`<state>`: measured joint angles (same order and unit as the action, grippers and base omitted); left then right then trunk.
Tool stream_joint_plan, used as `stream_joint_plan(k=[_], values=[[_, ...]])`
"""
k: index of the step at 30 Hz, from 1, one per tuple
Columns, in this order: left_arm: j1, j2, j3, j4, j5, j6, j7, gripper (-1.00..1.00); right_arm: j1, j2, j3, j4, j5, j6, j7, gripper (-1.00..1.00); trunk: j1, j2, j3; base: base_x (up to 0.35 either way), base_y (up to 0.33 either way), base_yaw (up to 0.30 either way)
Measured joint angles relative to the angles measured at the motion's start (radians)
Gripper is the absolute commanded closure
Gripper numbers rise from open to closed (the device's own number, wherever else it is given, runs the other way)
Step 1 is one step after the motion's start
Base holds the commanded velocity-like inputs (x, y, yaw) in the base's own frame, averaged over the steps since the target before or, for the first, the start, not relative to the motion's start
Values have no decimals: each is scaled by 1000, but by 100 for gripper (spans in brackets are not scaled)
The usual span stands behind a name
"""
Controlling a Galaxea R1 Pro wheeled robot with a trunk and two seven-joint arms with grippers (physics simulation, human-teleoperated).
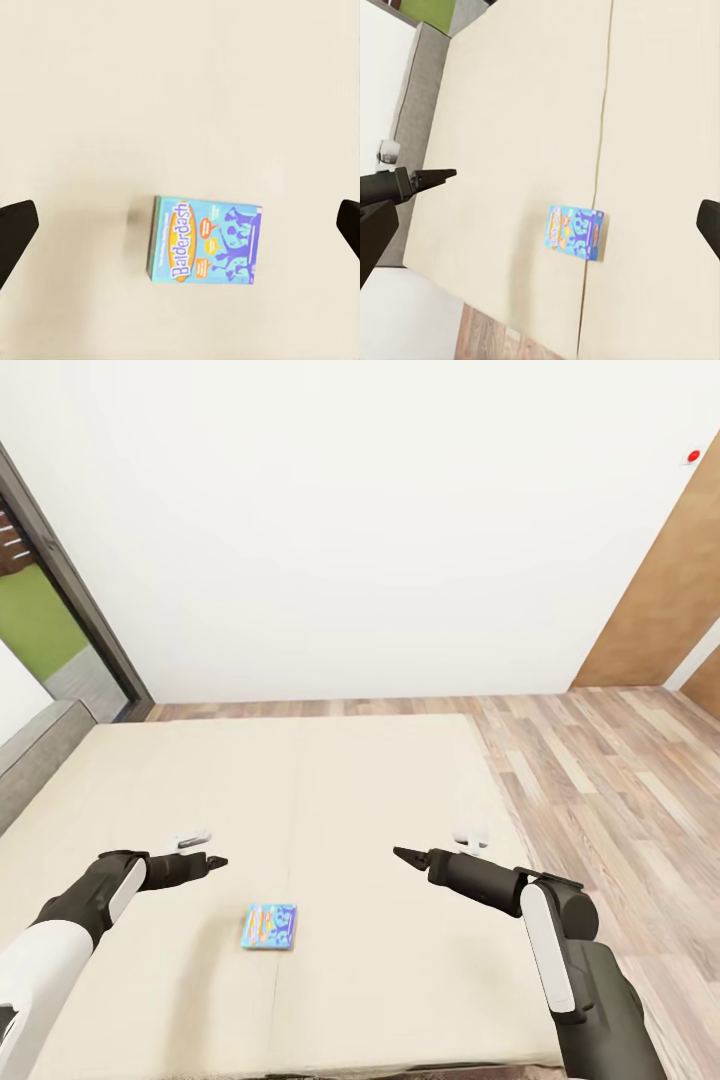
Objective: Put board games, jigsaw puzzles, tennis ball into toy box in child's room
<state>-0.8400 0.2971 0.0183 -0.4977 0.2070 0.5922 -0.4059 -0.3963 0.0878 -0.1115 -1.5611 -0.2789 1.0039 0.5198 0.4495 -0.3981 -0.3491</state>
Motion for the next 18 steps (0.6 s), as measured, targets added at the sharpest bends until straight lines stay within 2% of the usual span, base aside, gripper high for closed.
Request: stream_joint_plan(k=[18], values=[[0, 0, 1, -1, -1, -7, -6, -100, 0, 0, 1, 0, 1, 0, 2, -100, 0, 0, -30, 0, 0, 0]])
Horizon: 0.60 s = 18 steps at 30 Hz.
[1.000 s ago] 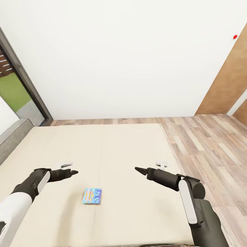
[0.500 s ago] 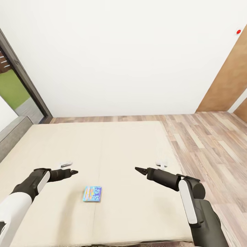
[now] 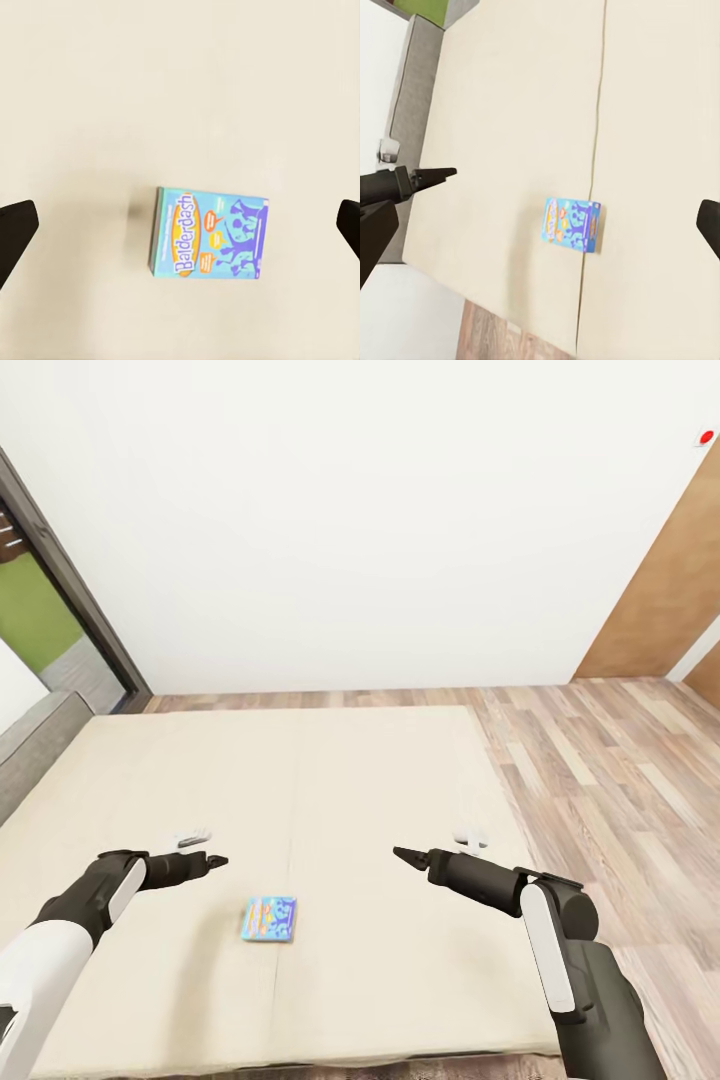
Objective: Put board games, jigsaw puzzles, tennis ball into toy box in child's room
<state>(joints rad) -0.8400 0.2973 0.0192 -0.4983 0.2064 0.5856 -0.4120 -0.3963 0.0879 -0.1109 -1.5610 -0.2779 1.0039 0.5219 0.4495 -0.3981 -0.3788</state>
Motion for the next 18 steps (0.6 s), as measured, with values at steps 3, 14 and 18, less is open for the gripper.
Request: stream_joint_plan(k=[3, 14, 18], values=[[0, -2, 0, 1, 0, -1, 1, -100, 0, 1, 0, 0, 0, 0, 1, -100, 0, 0, -5, 0, 0, 0], [0, -4, -1, 8, 1, -44, 9, -100, 1, 1, 1, -13, -5, 21, 78, -100, 0, 0, -23, 0, 0, 0], [0, -4, -1, 8, 2, -46, 10, -100, 1, 2, 0, -15, -5, 35, 205, -100, 0, 0, -30, 0, 0, 0]])
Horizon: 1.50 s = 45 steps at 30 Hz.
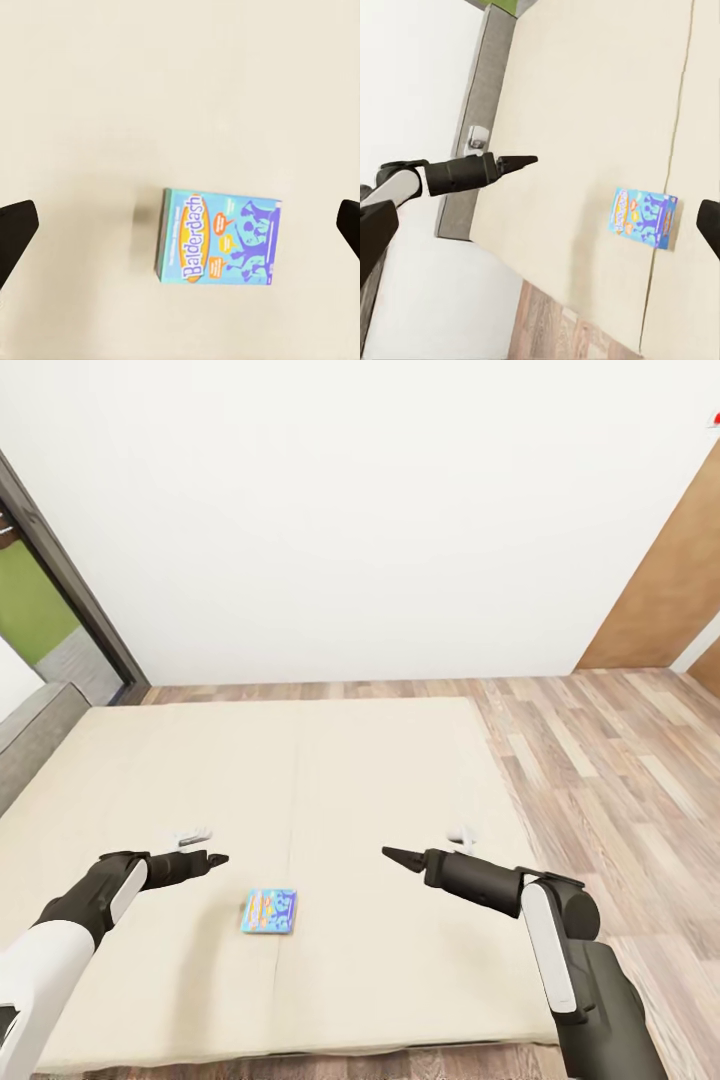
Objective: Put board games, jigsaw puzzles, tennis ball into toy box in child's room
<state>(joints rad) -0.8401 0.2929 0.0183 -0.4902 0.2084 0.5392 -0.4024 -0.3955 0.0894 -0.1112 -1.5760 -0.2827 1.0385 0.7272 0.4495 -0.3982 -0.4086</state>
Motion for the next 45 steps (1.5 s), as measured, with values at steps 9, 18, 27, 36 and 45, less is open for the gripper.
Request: stream_joint_plan(k=[9, 18, 27, 36, 45], values=[[0, -1, 1, 0, 2, 0, -1, -100, -2, -1, -23, -1, 1, 5, 144, -100, 0, 0, -15, 0, 0, 0], [0, -15, 2, 0, 2, -2, -5, -100, -2, 0, -43, -1, 1, 5, 157, -100, 0, 0, -30, 0, 0, 35], [0, -24, 2, 0, 3, -21, -3, -100, -3, 3, -39, -1, 1, 0, 158, -100, 0, 0, -45, 0, 0, 61], [0, -42, 1, 1, 3, -22, 1, -100, -3, 1, -42, -1, 2, 1, 158, -100, 0, 0, -59, 0, 0, 63], [0, -43, 2, 1, 3, -22, 1, -100, -3, 0, -43, -1, 1, 5, 158, -100, 0, 0, -74, 0, 0, 63]])
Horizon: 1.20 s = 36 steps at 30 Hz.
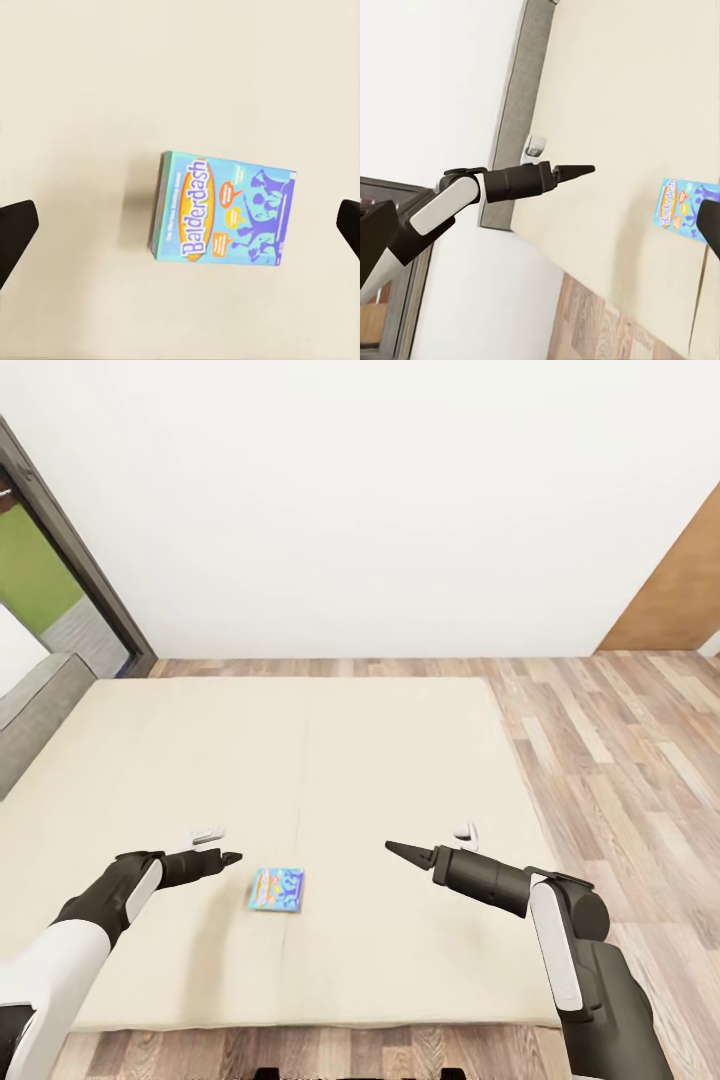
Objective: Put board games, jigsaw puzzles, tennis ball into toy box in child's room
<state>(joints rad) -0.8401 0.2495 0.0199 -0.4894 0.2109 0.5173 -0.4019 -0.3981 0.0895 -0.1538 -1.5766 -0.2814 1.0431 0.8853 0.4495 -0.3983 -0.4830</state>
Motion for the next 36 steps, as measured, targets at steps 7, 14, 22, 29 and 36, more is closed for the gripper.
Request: stream_joint_plan(k=[7, 14, 22, 29, 36], values=[[0, 1, 1, -1, 1, 5, -8, -100, 0, 0, 0, 0, 0, 0, 0, -100, 0, 0, -12, 0, 0, 63], [-2, -4, -1, -11, 0, 17, -4, -100, 0, -1, -2, 0, 1, 0, 0, -100, 0, 0, -23, 0, 0, 63], [-34, -13, -1, -19, -2, 38, 0, -100, 0, -1, -3, 1, 1, 0, 0, -100, 0, 0, -36, 0, 0, 63], [-38, -15, -1, -21, -2, 46, 1, -100, -1, -1, -6, 0, 1, 0, 0, -100, 0, 0, -48, 0, 0, 63], [-38, -15, -1, -21, -2, 47, 1, -100, 0, 0, -4, 0, 1, 0, 0, -100, 0, 0, -60, 0, 0, 63]])
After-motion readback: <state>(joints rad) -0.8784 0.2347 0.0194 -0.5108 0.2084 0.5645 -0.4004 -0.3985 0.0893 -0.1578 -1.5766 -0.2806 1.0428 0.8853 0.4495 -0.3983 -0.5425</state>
